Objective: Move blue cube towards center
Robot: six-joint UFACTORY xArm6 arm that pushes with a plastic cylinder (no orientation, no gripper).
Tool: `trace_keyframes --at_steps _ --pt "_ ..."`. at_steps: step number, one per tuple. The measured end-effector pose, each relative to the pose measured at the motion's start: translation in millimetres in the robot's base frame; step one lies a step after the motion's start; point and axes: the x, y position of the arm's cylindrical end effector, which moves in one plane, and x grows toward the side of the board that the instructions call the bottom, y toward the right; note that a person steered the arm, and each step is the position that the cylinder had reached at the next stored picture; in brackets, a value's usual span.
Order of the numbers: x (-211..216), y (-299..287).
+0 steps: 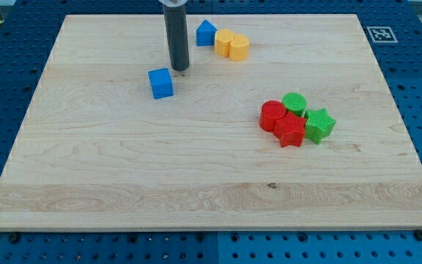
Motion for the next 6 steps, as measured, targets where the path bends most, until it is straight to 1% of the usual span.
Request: trace_keyframes --at_steps 1,2,3,4,6 --pt "-5.4 -30.1" --pt "9.3 -49.5" --pt "35.9 -42.4" --pt "51.7 -19.4" --pt "49.3 -4.8"
